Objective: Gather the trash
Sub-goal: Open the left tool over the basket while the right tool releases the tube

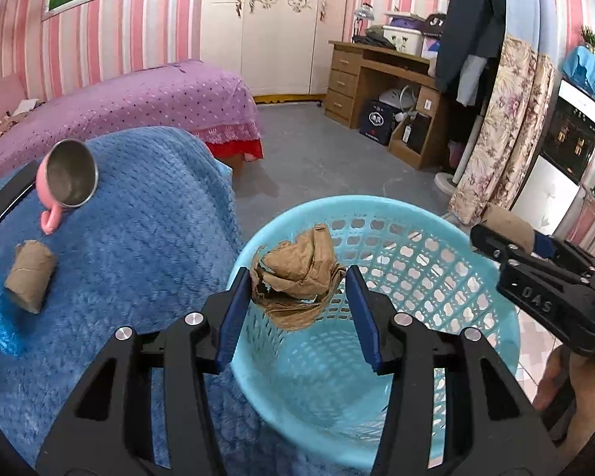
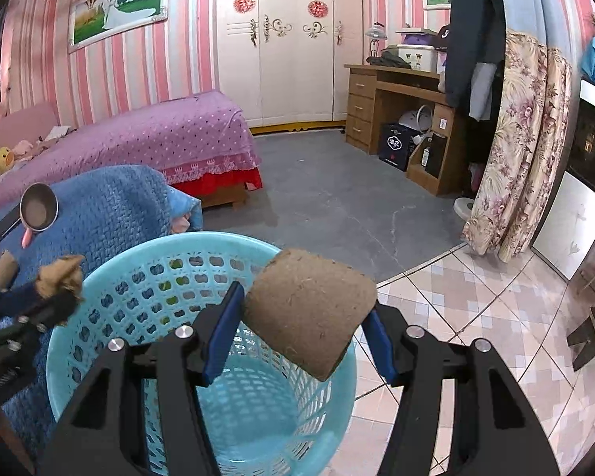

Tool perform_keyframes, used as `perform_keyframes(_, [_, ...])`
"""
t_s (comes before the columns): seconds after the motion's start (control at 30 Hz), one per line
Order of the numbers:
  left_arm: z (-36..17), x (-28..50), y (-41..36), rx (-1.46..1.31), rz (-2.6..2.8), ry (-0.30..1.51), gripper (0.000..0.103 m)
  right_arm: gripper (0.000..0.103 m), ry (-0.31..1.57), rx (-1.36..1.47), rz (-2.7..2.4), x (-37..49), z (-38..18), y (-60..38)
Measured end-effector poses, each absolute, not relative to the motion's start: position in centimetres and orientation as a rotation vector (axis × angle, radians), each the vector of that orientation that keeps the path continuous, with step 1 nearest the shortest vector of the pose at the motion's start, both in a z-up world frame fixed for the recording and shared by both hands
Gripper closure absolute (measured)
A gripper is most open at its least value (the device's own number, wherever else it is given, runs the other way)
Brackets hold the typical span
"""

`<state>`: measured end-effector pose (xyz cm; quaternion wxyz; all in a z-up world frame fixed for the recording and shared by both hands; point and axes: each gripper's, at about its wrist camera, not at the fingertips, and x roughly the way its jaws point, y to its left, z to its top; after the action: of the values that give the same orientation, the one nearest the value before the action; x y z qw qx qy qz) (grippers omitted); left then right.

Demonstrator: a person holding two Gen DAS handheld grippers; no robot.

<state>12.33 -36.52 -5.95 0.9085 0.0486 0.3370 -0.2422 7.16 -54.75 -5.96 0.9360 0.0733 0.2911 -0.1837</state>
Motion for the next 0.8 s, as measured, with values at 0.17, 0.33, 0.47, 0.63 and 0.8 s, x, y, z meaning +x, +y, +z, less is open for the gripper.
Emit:
perform_keyframes(0.17, [-6.3, 12.8, -36.9, 0.116, -0.489, 0.698, 0.026, 0.045, 0.592, 0.177, -0.386, 6.8, -6.2, -55.3])
perform_keyframes(0.33, [-6.0, 13.2, -35.5, 0.108, -0.452, 0.681, 0.015, 0.045, 0.597, 0.164, -0.386, 6.8, -6.4, -55.2])
perform_keyframes(0.47, [-5.8, 13.4, -34.1, 0.088, -0.417, 0.669, 0.009, 0.045, 0.603, 0.161, -0.381, 7.0, -6.5, -54.9])
perform_keyframes(0.63, [-5.7, 13.5, -32.9, 0.103, -0.385, 0.657, 0.008, 0.041, 0.613, 0.135, -0.367, 7.5, -6.5, -53.9])
perform_keyframes(0.8, [-5.4, 13.3, -31.8, 0.112, -0.363, 0.642, 0.007, 0.030, 0.614, 0.124, -0.364, 7.9, -6.3, -53.1])
